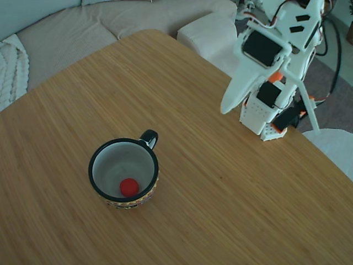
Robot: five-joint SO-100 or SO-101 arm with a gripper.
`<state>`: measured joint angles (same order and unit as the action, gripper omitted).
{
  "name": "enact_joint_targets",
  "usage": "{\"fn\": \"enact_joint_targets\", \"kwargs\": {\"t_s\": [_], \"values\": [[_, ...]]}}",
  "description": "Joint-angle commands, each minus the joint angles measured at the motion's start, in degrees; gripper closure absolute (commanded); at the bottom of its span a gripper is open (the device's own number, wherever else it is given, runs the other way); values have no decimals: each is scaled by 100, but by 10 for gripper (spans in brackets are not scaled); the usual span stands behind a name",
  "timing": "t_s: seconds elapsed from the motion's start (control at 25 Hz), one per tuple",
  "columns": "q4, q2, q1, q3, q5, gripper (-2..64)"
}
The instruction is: Grasp a red cap and put it in the cup.
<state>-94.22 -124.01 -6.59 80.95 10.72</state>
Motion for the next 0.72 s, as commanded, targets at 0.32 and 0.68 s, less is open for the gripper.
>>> {"fn": "enact_joint_targets", "kwargs": {"t_s": [0.32, 0.68], "values": [[-352, -1336, 202, 694, -686, 570], [-387, -1433, 158, 984, -659, 578]]}}
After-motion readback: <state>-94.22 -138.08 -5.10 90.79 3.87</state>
